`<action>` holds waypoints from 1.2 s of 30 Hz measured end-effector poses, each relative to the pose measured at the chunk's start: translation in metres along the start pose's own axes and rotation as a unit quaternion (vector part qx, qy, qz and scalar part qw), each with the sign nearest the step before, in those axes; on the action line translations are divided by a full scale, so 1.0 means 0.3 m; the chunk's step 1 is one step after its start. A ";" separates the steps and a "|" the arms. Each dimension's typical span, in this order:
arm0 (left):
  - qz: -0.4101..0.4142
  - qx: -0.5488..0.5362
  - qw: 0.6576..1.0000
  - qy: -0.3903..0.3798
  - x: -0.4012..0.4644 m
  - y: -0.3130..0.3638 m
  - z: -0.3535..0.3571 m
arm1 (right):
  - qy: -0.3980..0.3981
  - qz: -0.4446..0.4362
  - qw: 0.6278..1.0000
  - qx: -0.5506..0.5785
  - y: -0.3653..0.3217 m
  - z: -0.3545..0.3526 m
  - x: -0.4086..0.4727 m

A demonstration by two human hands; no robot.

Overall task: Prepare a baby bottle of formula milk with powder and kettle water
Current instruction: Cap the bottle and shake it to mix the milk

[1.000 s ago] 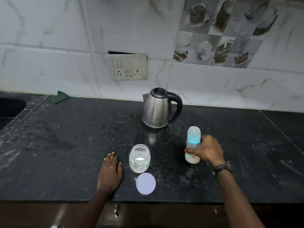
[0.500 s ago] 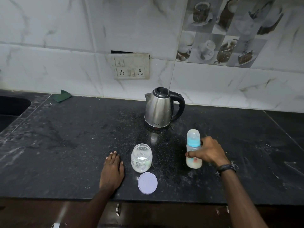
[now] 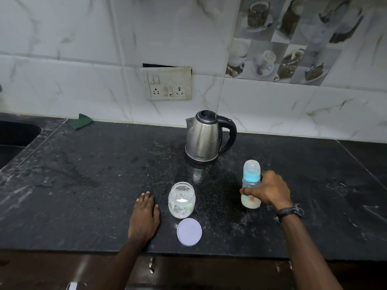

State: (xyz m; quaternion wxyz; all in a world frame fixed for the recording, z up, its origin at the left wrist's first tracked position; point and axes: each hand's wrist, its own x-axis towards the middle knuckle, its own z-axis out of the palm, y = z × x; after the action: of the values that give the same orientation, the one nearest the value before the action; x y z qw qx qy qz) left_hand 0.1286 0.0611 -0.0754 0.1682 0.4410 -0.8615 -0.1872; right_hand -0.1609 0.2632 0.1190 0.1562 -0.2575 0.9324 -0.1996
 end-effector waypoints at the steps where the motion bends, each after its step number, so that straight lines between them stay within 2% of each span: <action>1: 0.001 0.000 1.000 -0.001 -0.002 0.002 0.000 | -0.006 -0.002 1.000 0.007 -0.002 0.000 -0.001; 3: -0.001 -0.001 1.000 -0.003 -0.004 0.002 0.002 | -0.023 -0.005 1.000 0.015 -0.007 0.002 -0.006; 6: -0.002 -0.004 1.000 0.000 0.000 0.001 0.004 | 0.025 0.008 1.000 -0.017 -0.009 -0.001 -0.007; 10: -0.003 -0.006 1.000 0.001 -0.004 0.003 0.002 | -0.006 -0.004 1.000 0.004 -0.008 -0.005 -0.001; 13: -0.005 -0.007 1.000 0.004 -0.001 0.007 0.000 | 0.023 0.004 1.000 -0.017 -0.002 -0.004 0.002; 16: -0.005 -0.008 1.000 0.000 0.000 0.008 0.001 | -0.014 -0.005 1.000 0.022 0.000 -0.003 -0.001; 20: -0.004 -0.003 1.000 -0.001 -0.004 0.003 0.000 | 0.021 0.011 0.999 -0.032 0.001 0.004 -0.002; 23: -0.007 -0.006 1.000 -0.002 -0.004 0.002 -0.001 | -0.023 0.001 1.000 0.010 -0.004 -0.002 -0.007; 27: -0.005 -0.006 1.000 0.000 -0.003 0.006 0.000 | 0.028 0.028 0.997 -0.072 -0.001 -0.016 -0.022; 30: -0.003 -0.005 1.000 0.002 -0.002 0.004 0.001 | -0.044 0.006 0.999 0.016 0.000 -0.011 -0.024; 32: -0.002 -0.002 1.000 -0.001 0.000 0.004 0.001 | -0.033 0.007 0.998 0.044 0.001 -0.008 -0.019; 36: 0.000 -0.002 1.000 0.005 -0.001 -0.003 0.005 | -0.028 0.006 0.999 0.023 -0.020 0.001 -0.026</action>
State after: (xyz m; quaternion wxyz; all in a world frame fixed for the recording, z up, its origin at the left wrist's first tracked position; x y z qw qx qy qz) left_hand 0.1288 0.0612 -0.0772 0.1731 0.4417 -0.8603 -0.1868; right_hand -0.1519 0.2627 0.1231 0.1891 -0.2538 0.9244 -0.2128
